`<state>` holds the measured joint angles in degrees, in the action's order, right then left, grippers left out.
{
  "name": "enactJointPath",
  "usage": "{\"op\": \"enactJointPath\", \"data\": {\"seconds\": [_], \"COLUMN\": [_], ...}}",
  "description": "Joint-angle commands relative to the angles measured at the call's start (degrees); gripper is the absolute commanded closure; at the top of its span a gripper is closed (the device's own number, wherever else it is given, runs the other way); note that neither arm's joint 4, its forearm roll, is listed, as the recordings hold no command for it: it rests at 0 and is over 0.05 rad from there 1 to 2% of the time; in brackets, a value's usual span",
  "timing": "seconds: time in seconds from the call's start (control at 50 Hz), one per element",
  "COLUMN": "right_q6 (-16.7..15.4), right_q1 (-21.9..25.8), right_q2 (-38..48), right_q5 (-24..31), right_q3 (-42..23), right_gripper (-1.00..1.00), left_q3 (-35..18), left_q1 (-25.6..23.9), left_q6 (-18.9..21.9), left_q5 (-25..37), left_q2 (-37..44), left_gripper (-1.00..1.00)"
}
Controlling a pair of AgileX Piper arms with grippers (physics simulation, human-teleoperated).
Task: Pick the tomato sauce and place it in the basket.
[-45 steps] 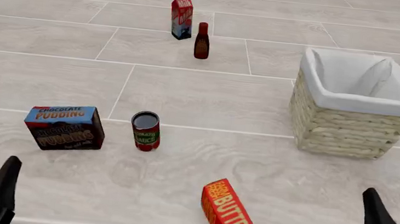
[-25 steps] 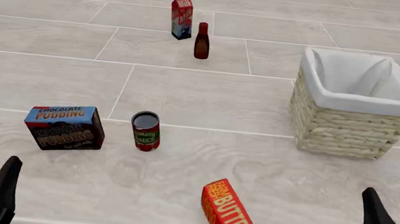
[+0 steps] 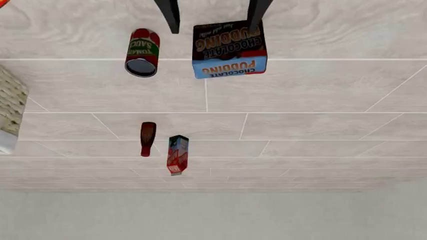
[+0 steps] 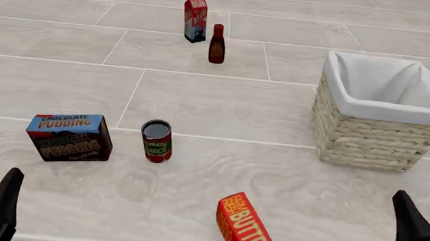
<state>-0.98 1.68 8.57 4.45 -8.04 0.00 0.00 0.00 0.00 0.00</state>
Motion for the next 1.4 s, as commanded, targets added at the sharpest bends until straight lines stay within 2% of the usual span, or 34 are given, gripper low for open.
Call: {"op": "enactJointPath", "data": {"seconds": [0.02, 0.06, 0.08, 0.16, 0.18, 0.2, 0.26, 0.36, 0.38, 0.42, 0.44, 0.46, 0.5, 0.62, 0.66, 0.7, 0.72, 1.02, 1.4], "right_q6": [-1.53, -4.16, -4.96, -3.77, -1.08, -1.22, -1.78, -2.02, -2.90, -2.70, -3.47, -3.39, -1.06, -1.28, -2.42, -0.71, -0.98, -0.16, -1.07], "right_q1": [4.26, 2.86, 4.51, 5.49, 6.15, 6.48, 7.93, 9.83, 11.06, 10.97, 13.51, 14.34, 14.64, 16.07, 16.65, 17.48, 17.85, 22.64, 26.67], "right_q2": [3.02, 5.36, 4.19, 4.75, 5.77, 10.29, 13.17, 16.03, 17.24, 18.97, 20.30, 21.33, 23.19, 26.87, 27.51, 29.60, 30.62, 38.34, 50.43], "right_q5": [5.81, 5.12, 4.79, 4.83, 8.58, 10.82, 7.41, 6.07, 4.93, 2.66, 2.01, 1.60, 1.02, -2.14, -3.25, -4.37, -4.92, -8.45, -15.14], "right_q3": [-10.47, -9.67, -8.84, -8.99, -14.46, -20.95, -19.56, -20.27, -19.97, -19.07, -19.38, -19.52, -20.37, -21.07, -20.99, -21.17, -21.36, -23.66, -25.96], "right_gripper": [-1.00, -1.00, -1.00, -1.00, -1.00, -1.00, -1.00, -1.00, -1.00, -1.00, -1.00, -1.00, -1.00, -1.00, -1.00, -1.00, -1.00, -1.00, -1.00], "left_q3": [0.00, 0.00, 0.00, 0.00, 0.00, 0.00, 0.00, 0.00, 0.00, 0.00, 0.00, 0.00, 0.00, 0.00, 0.00, 0.00, 0.00, 0.00, 0.00], "left_q1": [0.00, 0.00, 0.00, 0.00, 0.00, 0.00, 0.00, 0.00, 0.00, 0.00, 0.00, 0.00, 0.00, 0.00, 0.00, 0.00, 0.00, 0.00, 0.00], "left_q6": [0.00, 0.00, 0.00, 0.00, 0.00, 0.00, 0.00, 0.00, 0.00, 0.00, 0.00, 0.00, 0.00, 0.00, 0.00, 0.00, 0.00, 0.00, 0.00], "left_q5": [0.00, 0.00, 0.00, 0.00, 0.00, 0.00, 0.00, 0.00, 0.00, 0.00, 0.00, 0.00, 0.00, 0.00, 0.00, 0.00, 0.00, 0.00, 0.00], "left_q2": [0.00, 0.00, 0.00, 0.00, 0.00, 0.00, 0.00, 0.00, 0.00, 0.00, 0.00, 0.00, 0.00, 0.00, 0.00, 0.00, 0.00, 0.00, 0.00], "left_gripper": [-1.00, -1.00, -1.00, -1.00, -1.00, -1.00, -1.00, -1.00, -1.00, -1.00, -1.00, -1.00, -1.00, -1.00, -1.00, -1.00, -1.00, -1.00, -1.00]}}
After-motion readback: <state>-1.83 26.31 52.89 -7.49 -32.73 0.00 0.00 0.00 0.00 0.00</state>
